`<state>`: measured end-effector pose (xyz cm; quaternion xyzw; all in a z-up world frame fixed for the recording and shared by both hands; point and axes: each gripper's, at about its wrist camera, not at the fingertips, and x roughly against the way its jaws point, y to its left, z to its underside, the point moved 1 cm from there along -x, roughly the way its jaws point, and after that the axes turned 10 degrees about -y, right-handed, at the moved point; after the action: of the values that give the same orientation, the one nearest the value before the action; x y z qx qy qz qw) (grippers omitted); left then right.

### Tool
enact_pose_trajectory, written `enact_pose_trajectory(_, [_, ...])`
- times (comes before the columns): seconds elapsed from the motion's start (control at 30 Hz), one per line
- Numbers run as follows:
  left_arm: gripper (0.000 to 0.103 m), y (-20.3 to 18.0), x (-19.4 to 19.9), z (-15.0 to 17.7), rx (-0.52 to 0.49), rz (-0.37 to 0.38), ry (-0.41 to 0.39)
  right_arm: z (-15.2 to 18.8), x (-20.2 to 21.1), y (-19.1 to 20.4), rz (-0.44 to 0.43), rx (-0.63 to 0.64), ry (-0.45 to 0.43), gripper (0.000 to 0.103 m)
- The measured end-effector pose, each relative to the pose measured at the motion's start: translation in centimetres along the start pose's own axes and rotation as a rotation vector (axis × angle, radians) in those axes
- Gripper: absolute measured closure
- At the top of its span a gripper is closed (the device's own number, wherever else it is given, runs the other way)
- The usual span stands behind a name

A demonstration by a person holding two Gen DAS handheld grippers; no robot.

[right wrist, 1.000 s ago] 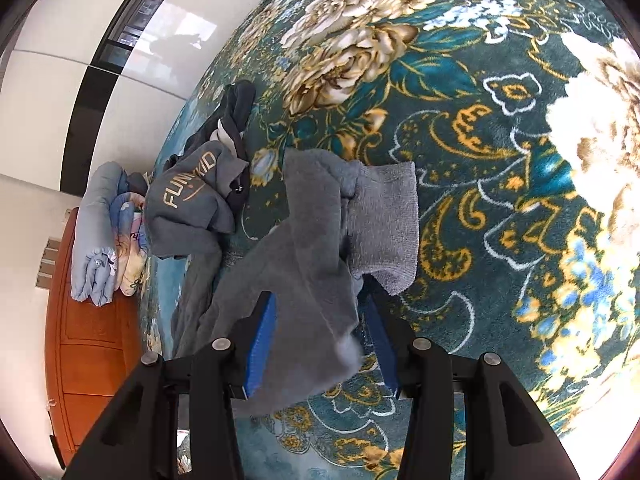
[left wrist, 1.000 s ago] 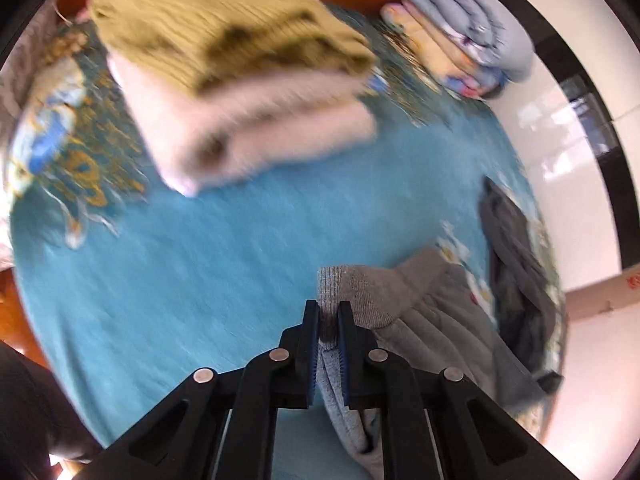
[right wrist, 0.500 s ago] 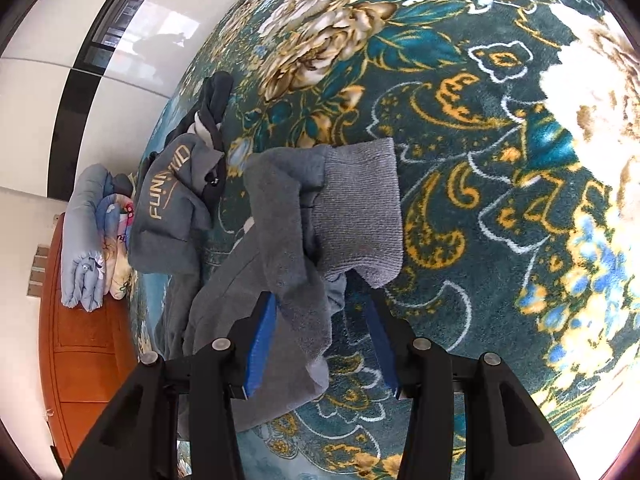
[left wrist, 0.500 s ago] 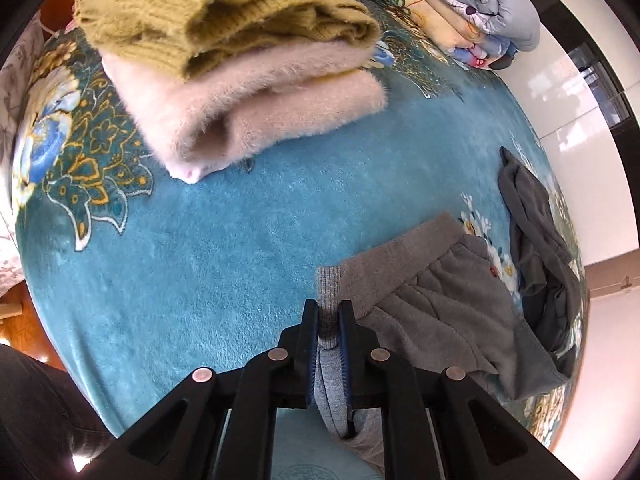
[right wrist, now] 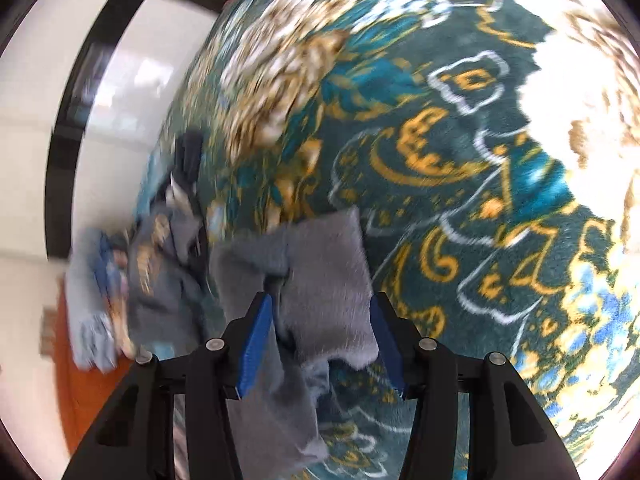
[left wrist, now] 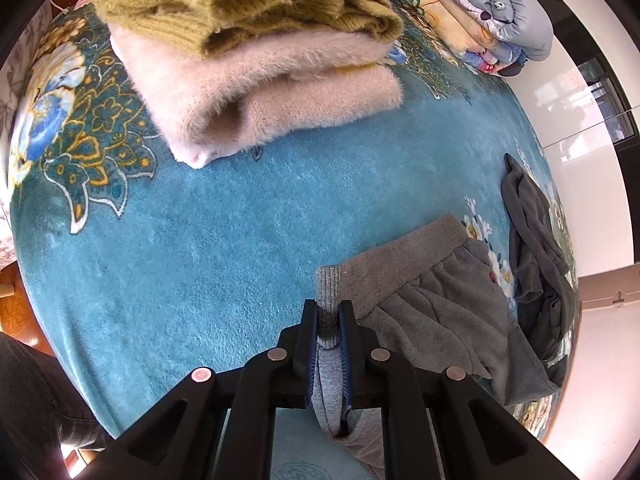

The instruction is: Fold clothes

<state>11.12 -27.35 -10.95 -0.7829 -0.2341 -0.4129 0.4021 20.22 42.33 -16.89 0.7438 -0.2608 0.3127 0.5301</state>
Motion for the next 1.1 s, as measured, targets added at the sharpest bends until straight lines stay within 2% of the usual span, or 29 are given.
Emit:
enact_pose_trajectory(0.1, [0.092, -0.1, -0.1, 0.0, -0.005, -0.003, 0.0, -1.4, -0.4, -1.2, 0.04, -0.059, -0.036, 0.051])
enact_pose_trajectory(0.17, [0.092, -0.4, 0.0, 0.1, -0.022, -0.01, -0.002, -1.8, -1.4, -0.7, 0.048, -0.06, -0.024, 0.051])
enact_pose_trajectory(0.3, [0.092, -0.5, 0.0, 0.1, -0.031, -0.017, -0.009, -1.3, -2.9, 1.0, 0.125, 0.013, -0.021, 0.051])
enact_pose_trajectory(0.37, [0.092, -0.5, -0.2, 0.1, -0.032, -0.024, -0.008, -1.2, -3.2, 1.7, 0.175, 0.072, -0.023, 0.055])
enact_pose_trajectory(0.4, [0.092, -0.5, -0.2, 0.1, -0.034, -0.028, -0.005, -1.1, -3.3, 2.0, 0.2, 0.101, -0.025, 0.063])
enact_pose_trajectory(0.43, [0.092, -0.5, -0.3, 0.1, -0.036, -0.032, -0.003, -1.0, -3.5, 2.3, 0.225, 0.131, -0.026, 0.077])
enact_pose_trajectory(0.53, [0.092, -0.5, -0.3, 0.1, -0.041, -0.037, 0.002, -1.5, -2.5, 2.9, 0.218, 0.164, -0.057, 0.093])
enact_pose_trajectory(0.8, [0.092, -0.7, 0.2, 0.2, -0.057, -0.036, -0.01, -3.0, 0.7, 4.4, 0.172, 0.233, -0.149, 0.098])
enact_pose_trajectory(1.0, [0.092, -0.6, 0.1, 0.1, -0.048, -0.04, -0.008, -9.1, 3.9, 6.7, 0.187, 0.286, -0.291, 0.099])
enact_pose_trajectory(1.1, [0.091, -0.7, 0.1, 0.2, -0.054, -0.045, -0.008, -10.6, 5.0, 6.6, 0.228, 0.329, -0.319, 0.099])
